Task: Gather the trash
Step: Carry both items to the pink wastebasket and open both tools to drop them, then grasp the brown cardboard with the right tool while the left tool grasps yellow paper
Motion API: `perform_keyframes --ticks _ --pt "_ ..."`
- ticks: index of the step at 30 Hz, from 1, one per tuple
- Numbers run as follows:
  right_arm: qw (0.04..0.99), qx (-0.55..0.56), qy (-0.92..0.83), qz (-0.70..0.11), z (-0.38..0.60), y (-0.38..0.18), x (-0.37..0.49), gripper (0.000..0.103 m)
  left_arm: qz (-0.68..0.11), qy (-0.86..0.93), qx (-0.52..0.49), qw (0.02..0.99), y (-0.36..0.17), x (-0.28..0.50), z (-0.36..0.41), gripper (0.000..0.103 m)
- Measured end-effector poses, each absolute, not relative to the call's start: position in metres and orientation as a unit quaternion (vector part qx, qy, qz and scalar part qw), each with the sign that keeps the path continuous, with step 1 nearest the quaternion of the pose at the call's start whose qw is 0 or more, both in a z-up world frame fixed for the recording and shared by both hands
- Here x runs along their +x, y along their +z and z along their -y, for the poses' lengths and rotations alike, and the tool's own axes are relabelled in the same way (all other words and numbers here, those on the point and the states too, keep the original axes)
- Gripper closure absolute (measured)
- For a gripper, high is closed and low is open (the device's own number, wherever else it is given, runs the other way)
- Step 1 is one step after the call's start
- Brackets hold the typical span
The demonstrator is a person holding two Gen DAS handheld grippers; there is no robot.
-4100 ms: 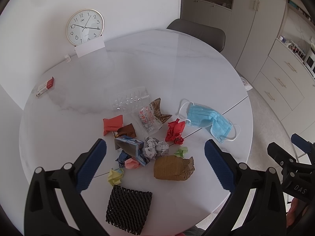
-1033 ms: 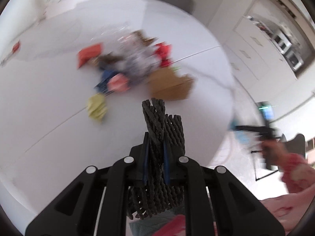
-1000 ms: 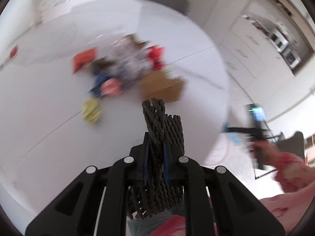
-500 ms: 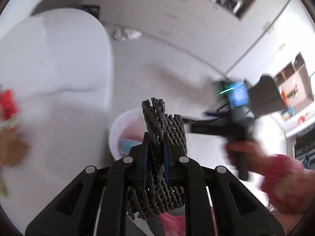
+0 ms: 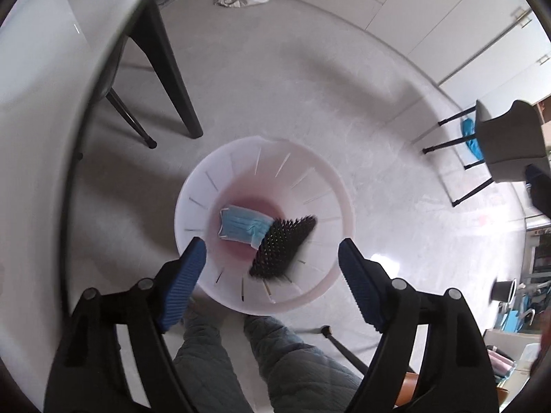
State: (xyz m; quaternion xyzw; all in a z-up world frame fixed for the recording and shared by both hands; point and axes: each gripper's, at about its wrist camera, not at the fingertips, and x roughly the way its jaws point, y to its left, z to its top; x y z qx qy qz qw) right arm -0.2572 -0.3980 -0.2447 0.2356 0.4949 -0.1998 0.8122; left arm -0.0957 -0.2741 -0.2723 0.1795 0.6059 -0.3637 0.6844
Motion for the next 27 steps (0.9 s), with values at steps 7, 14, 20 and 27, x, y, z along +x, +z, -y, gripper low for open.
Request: perform_keyframes --ticks 7,14,20,27 --pt "0.844 0.221 -0.12 -0.473 0.358 -0.197 -0.212 0.005 -0.51 -0.373 0.131 0.763 -0.119 -0.101 0.192 0.007" --pt "0.87 0.156 0.043 -0.465 0.245 -0.17 -0.123 0.003 -0.477 -0.22 0.11 0.844 -0.052 -0.074 0.053 0.007" --pt "0.849 0.132 0.151 -0.489 0.129 -0.189 -0.038 0.003 -0.502 -0.091 0.027 0.86 -0.068 -0.044 -0.066 0.007" --pt "0.798 0.175 0.158 -0.554 0.083 -0.233 0.004 0.046 -0.54 -0.073 0.005 0.839 -0.126 -0.012 -0.131 0.008"
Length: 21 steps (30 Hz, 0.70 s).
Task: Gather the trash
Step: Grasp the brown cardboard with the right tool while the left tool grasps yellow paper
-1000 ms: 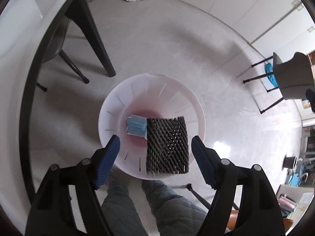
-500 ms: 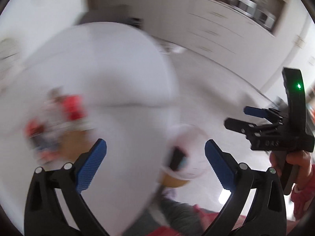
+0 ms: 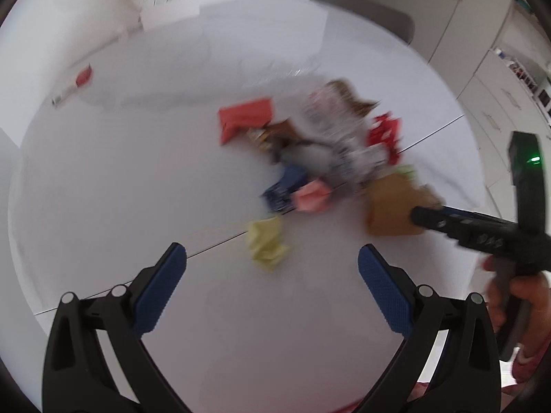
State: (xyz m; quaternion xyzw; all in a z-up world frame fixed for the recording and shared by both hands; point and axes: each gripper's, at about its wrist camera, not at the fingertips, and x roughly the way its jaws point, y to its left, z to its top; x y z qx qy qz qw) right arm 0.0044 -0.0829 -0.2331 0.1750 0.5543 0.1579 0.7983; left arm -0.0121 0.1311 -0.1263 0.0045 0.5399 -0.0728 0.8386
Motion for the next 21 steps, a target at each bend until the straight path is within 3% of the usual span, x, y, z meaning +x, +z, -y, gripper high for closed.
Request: perform_keyframes --ticks 1,6,15,21 --pt "0.793 0.186 0.16 -0.557 0.085 -0.234 0.004 0.057 -0.544 -0.077 0.003 0.835 -0.138 -0.008 -0.135 0.008" --pt "0.799 0.18 0.162 -0.55 0.078 -0.211 -0.006 0.069 -0.569 -0.107 0.007 0.815 -0.187 0.015 -0.131 0.014" --pt "0.812 0.188 0.178 -0.524 0.077 -0.161 -0.024 0.069 -0.574 -0.135 0.016 0.808 -0.206 0.034 -0.125 0.064" --pt "0.833 0.217 0.128 -0.493 0.127 -0.134 -0.056 0.069 -0.561 -0.138 0.012 0.816 -0.186 0.031 -0.122 0.068"
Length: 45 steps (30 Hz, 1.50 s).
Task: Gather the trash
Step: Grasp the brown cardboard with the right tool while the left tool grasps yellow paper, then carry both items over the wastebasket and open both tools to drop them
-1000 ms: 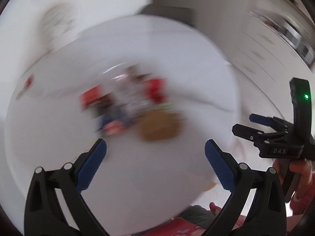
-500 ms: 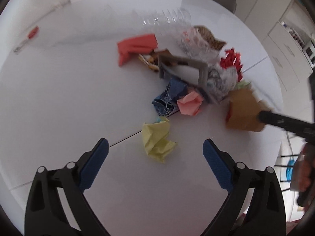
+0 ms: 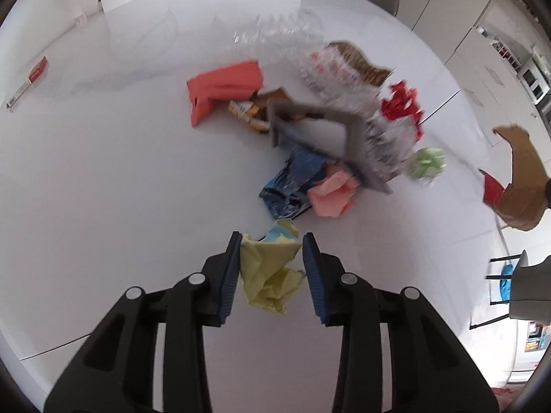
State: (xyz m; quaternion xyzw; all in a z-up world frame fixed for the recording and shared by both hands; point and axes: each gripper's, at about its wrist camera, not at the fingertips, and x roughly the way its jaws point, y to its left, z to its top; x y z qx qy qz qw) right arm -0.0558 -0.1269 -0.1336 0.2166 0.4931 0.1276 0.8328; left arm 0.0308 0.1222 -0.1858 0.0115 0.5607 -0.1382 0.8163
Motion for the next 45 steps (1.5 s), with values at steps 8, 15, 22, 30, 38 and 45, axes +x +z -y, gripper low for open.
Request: perform_keyframes --ticks 8,15,22,30,38,45 --pt "0.818 0.245 -0.081 -0.515 0.257 -0.184 -0.137 0.069 -0.525 -0.202 0.031 0.826 -0.12 0.015 -0.068 0.068" --pt "0.742 0.281 -0.14 -0.592 0.314 -0.326 -0.143 0.069 -0.503 -0.304 0.08 0.805 -0.091 -0.014 0.018 0.068" --pt "0.692 0.287 -0.145 -0.646 0.325 -0.428 -0.127 0.03 -0.498 -0.363 0.14 0.775 -0.099 -0.043 0.104 0.068" --pt "0.734 0.282 -0.166 -0.595 0.348 -0.368 -0.172 0.014 -0.513 -0.411 0.176 0.733 -0.126 -0.074 0.192 0.067" --pt "0.781 0.259 -0.2 -0.533 0.372 -0.282 -0.241 0.005 -0.549 -0.437 0.226 0.676 -0.2 -0.105 0.277 0.065" --pt "0.784 0.272 -0.215 -0.515 0.389 -0.262 -0.266 0.005 -0.601 -0.41 0.272 0.63 -0.274 -0.121 0.31 0.024"
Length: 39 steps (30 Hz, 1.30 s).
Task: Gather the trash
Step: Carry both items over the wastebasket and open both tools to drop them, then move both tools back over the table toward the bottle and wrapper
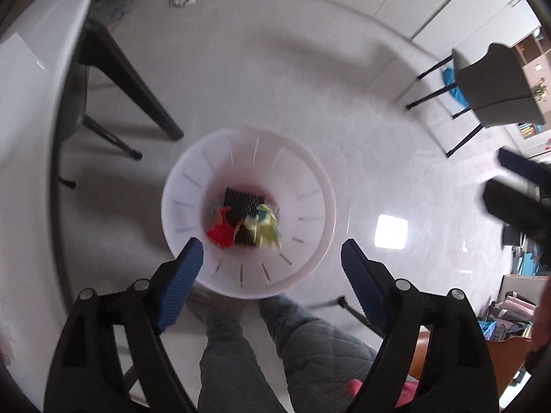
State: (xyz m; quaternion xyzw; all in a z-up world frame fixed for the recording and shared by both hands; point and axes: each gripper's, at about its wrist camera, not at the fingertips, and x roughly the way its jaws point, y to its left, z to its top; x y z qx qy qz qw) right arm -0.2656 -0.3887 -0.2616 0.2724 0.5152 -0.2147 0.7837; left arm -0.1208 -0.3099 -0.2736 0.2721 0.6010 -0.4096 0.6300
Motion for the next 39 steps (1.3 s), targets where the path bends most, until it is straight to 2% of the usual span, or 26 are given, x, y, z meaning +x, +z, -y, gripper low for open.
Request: perform_keyframes --ticks 5,11,15,18,31,34,39 --pt "0.791 0.269 -0.211 -0.507 0.388 -0.245 -0.262 0.005 -0.58 -0.419 0.247 0.653 -0.236 -0.118 0.292 0.023" --pt "0.829 0.237 -0.174 -0.476 0.367 -0.197 -0.238 0.005 -0.518 -0.394 0.182 0.737 -0.138 -0.099 0.238 0.008" --pt "0.86 0.206 -0.132 -0.447 0.337 -0.157 -0.211 0.003 -0.482 -0.329 0.138 0.8 -0.079 -0.08 0.171 0.008" --pt "0.876 0.192 -0.09 -0.433 0.311 -0.137 -0.187 0.003 -0.466 -0.273 0.112 0.834 -0.057 -0.067 0.121 0.008" --pt "0.887 0.113 0.047 -0.446 0.195 -0.113 -0.087 0.003 -0.48 -0.09 -0.019 0.872 -0.063 -0.001 -0.069 0.008" --pt "0.881 0.099 0.072 -0.456 0.166 -0.115 -0.057 0.003 -0.478 -0.085 -0.009 0.874 -0.073 0.025 -0.09 0.008" --pt "0.867 0.085 0.093 -0.481 0.121 -0.124 -0.006 0.003 -0.469 -0.168 0.096 0.862 -0.092 0.097 -0.1 0.008"
